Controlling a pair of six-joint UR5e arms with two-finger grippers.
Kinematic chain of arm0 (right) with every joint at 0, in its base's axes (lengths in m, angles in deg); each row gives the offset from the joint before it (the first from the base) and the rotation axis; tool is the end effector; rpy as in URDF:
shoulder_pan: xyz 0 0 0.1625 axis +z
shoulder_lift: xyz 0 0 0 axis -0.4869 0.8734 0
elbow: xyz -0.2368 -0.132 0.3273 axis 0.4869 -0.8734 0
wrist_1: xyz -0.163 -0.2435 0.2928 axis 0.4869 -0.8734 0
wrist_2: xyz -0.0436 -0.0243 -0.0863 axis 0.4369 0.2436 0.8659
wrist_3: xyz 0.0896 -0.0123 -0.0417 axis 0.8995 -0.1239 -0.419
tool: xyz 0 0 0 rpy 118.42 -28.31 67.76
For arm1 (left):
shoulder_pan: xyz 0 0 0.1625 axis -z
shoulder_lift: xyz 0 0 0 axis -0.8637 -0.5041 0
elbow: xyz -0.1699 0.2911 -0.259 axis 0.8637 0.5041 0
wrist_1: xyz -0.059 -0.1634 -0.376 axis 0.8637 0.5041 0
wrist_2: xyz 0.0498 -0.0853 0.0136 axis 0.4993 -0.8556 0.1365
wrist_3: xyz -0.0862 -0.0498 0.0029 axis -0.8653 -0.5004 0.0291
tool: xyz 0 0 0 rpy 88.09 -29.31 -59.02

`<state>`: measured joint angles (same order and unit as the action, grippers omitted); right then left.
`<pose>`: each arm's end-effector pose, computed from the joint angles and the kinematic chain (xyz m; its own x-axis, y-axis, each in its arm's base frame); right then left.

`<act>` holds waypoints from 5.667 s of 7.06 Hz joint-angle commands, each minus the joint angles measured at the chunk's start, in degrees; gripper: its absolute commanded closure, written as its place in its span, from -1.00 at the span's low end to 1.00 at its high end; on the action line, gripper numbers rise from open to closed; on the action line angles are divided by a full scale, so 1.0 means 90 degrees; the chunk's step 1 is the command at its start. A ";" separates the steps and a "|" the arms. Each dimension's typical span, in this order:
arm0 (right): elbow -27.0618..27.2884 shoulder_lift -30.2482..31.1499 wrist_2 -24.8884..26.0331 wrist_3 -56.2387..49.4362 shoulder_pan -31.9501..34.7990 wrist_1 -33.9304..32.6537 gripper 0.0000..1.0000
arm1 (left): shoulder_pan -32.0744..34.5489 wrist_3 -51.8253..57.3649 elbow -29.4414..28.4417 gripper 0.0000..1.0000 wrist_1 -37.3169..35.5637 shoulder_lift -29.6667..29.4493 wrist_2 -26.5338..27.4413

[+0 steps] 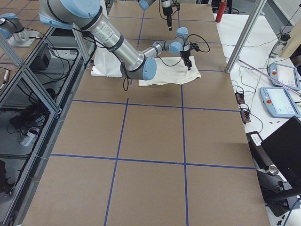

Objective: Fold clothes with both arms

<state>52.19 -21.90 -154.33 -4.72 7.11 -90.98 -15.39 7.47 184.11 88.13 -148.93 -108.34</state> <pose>-0.6280 -0.6098 0.1985 0.7798 -0.3085 0.5447 0.0620 0.9040 0.4231 0.3307 -0.4619 0.2496 0.5965 0.0528 -0.8009 0.1961 0.9580 0.2092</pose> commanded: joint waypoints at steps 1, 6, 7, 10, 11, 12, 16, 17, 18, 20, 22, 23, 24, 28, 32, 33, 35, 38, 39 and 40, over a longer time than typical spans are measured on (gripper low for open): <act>-0.0275 -0.0164 0.0074 -0.0008 -0.0023 0.0137 0.45 | 0.0005 0.0007 -0.0021 -1.00 0.0008 0.0013 -0.0011; -0.0432 -0.0223 0.0290 -0.0077 -0.0033 0.0147 0.13 | -0.0014 -0.0003 -0.0031 -1.00 0.0017 0.0023 -0.0002; -0.0432 -0.0252 0.0290 -0.0077 -0.0033 0.0147 -0.16 | -0.0014 -0.0013 -0.0031 -1.00 0.0017 0.0023 -0.0011; -0.0500 -0.0243 0.0299 -0.0077 -0.0062 0.0147 -0.08 | -0.0024 -0.0032 -0.0031 -1.00 0.0027 0.0013 -0.0011; -0.0548 -0.0243 0.0299 -0.0077 -0.0072 0.0147 -0.06 | -0.0024 -0.0042 -0.0031 -1.00 0.0027 0.0013 -0.0011; -0.0549 -0.0243 0.0299 -0.0077 -0.0072 0.0147 0.44 | -0.0024 -0.0042 -0.0031 -1.00 0.0027 0.0013 -0.0011; -0.0549 -0.0233 0.0299 -0.0349 -0.0005 0.0147 1.00 | -0.0034 -0.0052 -0.0031 -1.00 0.0027 0.0004 -0.0011; -0.0520 -0.0233 0.0280 -0.0631 0.0180 0.0137 1.00 | -0.0034 -0.0052 -0.0031 -1.00 0.0027 -0.0006 -0.0011; -0.0413 -0.0155 0.0125 -0.0904 0.0394 0.0128 1.00 | -0.0034 -0.0062 -0.0031 -1.00 0.0027 -0.0026 -0.0011; 0.0306 0.0796 -0.0198 -0.1742 0.0853 0.0137 1.00 | -0.0034 -0.0081 -0.0011 -1.00 0.0018 -0.0065 -0.0011; 0.0438 0.1173 -0.0441 -0.2253 0.1273 0.0147 0.96 | -0.0063 -0.0286 -0.0002 -1.00 0.0017 -0.0094 -0.0021; 0.0438 0.1144 -0.0540 -0.2245 0.1324 0.0147 0.70 | -0.0063 -0.0344 0.0008 -1.00 0.0008 -0.0113 -0.0021; 0.0428 0.1115 -0.0541 -0.2216 0.1324 0.0147 -0.62 | -0.0063 -0.0432 0.0008 -1.00 0.0008 -0.0162 -0.0011; 0.0495 0.0891 -0.1056 -0.1807 0.1334 0.0108 -1.00 | -0.0305 -0.1210 0.0038 -1.00 0.0259 -0.0280 -0.0031; 0.2988 0.1843 -0.2240 -0.0227 0.1334 -0.1625 -1.00 | -0.2246 -0.4821 -0.0031 -1.00 0.0789 -0.0289 0.0629; 0.3576 0.2263 -0.2307 -0.0136 0.1344 -0.1775 -1.00 | -0.2560 -0.5195 -0.0089 -1.00 0.0750 -0.0289 0.0962; 0.4225 0.2784 -0.2347 0.0302 0.1266 -0.1757 -1.00 | -0.2758 -0.5637 -0.0613 -0.96 0.0730 -0.0599 0.1228; 0.4217 0.2785 -0.2337 0.0724 0.1158 -0.1757 -1.00 | -0.2963 -0.5775 -0.1359 -0.89 0.0682 -0.0905 0.1600; 0.4217 0.2775 -0.2337 0.0753 0.1158 -0.1748 -1.00 | -0.3070 -0.5775 -0.1349 -0.85 0.0450 -0.0924 0.1600; 0.4217 0.2775 -0.2337 0.0792 0.1158 -0.1747 -1.00 | -0.3177 -0.5775 -0.1349 -0.80 0.0360 -0.0924 0.1610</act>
<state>90.14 3.09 -175.38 1.94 17.58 -106.74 -42.89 -44.47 172.09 92.67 -157.15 -94.00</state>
